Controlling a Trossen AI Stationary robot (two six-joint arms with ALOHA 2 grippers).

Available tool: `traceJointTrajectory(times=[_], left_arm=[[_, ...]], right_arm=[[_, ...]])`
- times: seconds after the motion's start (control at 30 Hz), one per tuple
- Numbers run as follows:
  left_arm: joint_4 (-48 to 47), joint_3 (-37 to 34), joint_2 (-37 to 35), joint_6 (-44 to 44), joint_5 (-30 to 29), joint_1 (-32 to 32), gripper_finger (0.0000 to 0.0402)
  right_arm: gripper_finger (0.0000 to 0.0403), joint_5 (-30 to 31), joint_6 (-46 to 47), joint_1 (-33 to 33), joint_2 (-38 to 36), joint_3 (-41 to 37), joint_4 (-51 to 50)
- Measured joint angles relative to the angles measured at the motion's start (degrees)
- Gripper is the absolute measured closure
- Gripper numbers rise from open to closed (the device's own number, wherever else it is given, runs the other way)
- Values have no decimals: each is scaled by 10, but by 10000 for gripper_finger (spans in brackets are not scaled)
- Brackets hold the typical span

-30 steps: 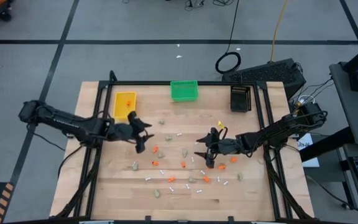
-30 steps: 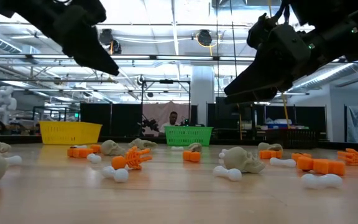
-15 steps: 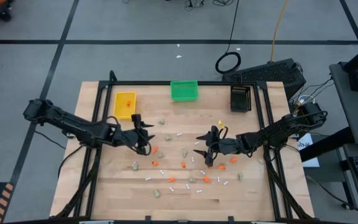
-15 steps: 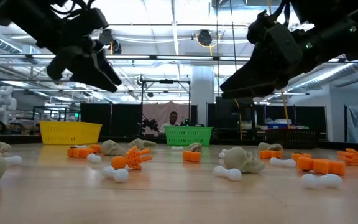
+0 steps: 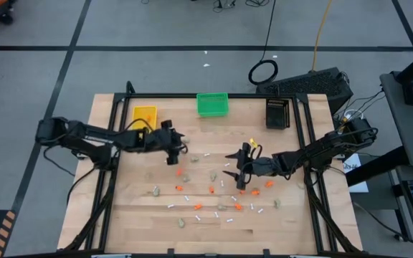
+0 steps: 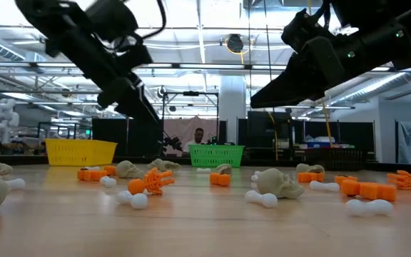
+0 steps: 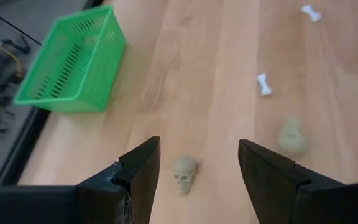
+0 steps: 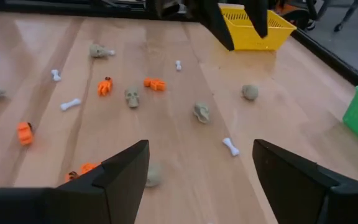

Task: Sort Halloween decoration
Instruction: Put the gray skull toy into the green bin

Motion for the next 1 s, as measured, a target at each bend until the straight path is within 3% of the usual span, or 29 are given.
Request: traceJointTrajectory(times=[0.23,0.4,1.0], left_arm=[[0,14,38,28,103,100,187],[-1,14,75,29,165,135,187],[21,14,141,48,178,137,187]], right_arm=[[131,-1,-23,-14,0,0,-1],[131,-1,-30,-24,0,0,-1],[131,-2,-30,-31,0,0,-1]])
